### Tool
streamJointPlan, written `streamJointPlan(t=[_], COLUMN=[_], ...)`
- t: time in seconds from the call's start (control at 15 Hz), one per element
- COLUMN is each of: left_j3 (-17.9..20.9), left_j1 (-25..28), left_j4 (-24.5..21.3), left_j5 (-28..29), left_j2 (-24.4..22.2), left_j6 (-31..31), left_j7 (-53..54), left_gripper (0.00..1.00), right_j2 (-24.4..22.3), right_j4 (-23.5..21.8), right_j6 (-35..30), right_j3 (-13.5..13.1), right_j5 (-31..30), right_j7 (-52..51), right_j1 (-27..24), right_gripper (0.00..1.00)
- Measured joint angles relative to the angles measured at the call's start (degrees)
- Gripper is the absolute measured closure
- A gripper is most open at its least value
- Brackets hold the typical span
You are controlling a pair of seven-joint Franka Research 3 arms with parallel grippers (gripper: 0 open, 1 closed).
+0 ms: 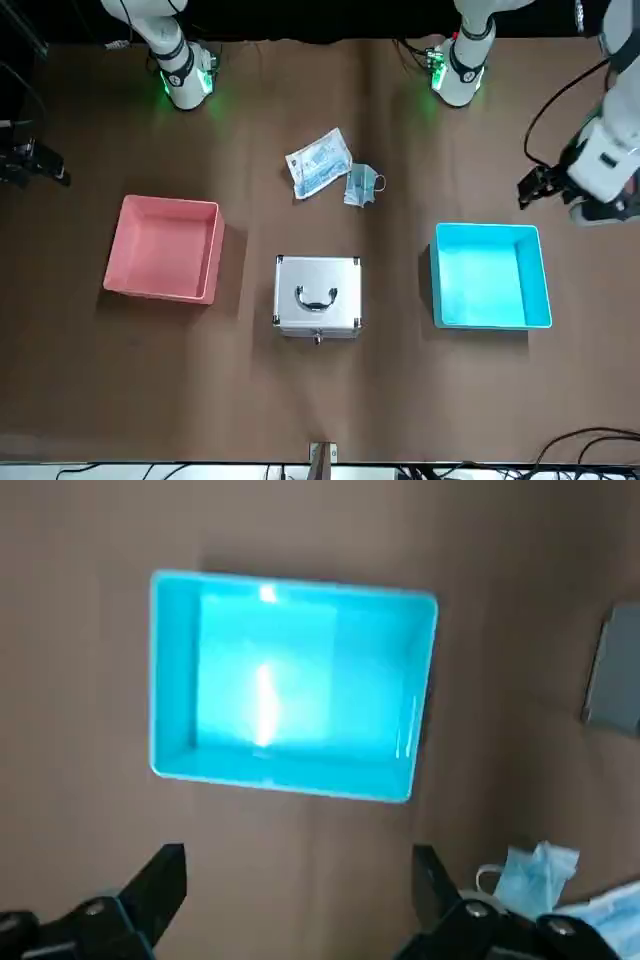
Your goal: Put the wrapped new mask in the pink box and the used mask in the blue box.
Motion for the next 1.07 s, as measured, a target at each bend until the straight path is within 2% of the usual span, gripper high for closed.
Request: streamJointPlan(t=[0.2,0.33,0.8,0.93,1.07], left_j3=[-4.25,-7.3,-18.8,-20.91,-22.8], left_j1=[-0.21,-0.33,-0.58,-0.64,-0.76], left_j4=[-4.31,-7.77,-22.56,-26.97,-29.24], left_j5=[-0.93,-1.45,-1.58,-1.6,-1.61], left_j2=[3.24,5.0,6.5,8.93,12.7], left_j6=[0.44,3.11,16.52,21.82,27.18], left_j7=[-0.59,-0.86,-7.95,-10.79,-14.31], left_gripper=[0.0,0.0,0.0,0.01,0.01], right_j2=[0.23,0.8,5.83,7.39,8.75], right_j4=[-0.23,-0.43,-2.16,-3.3,-5.81], right_j6=[0.0,0.0,0.86,0.67,0.77], right_j3=[0.3,0.41,0.68,0.72,0.73], right_j5=[0.15,0.23,3.55,7.36,10.93], right_j7=[0.0,0.0,0.39,0.71,0.84], right_j1=[1.15,2.33,8.97,10.37,10.85], right_gripper=[0.01,0.01,0.01,0.01,0.01])
